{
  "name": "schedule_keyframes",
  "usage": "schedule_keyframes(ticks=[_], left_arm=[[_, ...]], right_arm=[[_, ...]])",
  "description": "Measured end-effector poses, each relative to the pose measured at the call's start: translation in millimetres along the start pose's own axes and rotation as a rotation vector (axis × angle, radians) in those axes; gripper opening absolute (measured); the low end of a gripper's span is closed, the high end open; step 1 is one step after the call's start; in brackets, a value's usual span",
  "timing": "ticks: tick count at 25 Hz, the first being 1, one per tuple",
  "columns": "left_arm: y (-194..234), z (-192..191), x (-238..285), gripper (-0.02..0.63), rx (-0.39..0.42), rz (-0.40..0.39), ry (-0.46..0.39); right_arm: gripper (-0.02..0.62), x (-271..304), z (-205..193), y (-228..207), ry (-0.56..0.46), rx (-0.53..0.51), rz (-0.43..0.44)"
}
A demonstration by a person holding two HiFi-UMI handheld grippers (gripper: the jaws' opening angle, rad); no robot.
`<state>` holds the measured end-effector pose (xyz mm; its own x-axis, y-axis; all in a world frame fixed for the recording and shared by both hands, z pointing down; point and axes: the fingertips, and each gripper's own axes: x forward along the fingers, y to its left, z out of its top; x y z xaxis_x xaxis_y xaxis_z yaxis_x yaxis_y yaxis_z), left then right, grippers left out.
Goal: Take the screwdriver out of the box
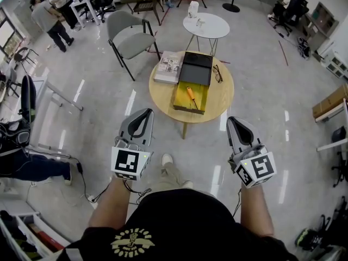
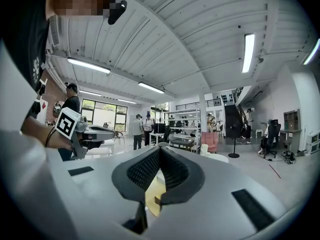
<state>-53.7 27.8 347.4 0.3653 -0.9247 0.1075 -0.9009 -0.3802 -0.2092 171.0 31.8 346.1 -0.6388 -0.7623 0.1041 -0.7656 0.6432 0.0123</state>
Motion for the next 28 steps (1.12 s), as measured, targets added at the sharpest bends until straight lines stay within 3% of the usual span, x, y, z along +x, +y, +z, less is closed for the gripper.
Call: schedule_keyframes(ticks=[28], left_arm=[[63,-14,136,0.017,-0.022,-0.107,0.035]], right_arm=[[0.015,127,-2,-64,0.064,0.031,-0.030]])
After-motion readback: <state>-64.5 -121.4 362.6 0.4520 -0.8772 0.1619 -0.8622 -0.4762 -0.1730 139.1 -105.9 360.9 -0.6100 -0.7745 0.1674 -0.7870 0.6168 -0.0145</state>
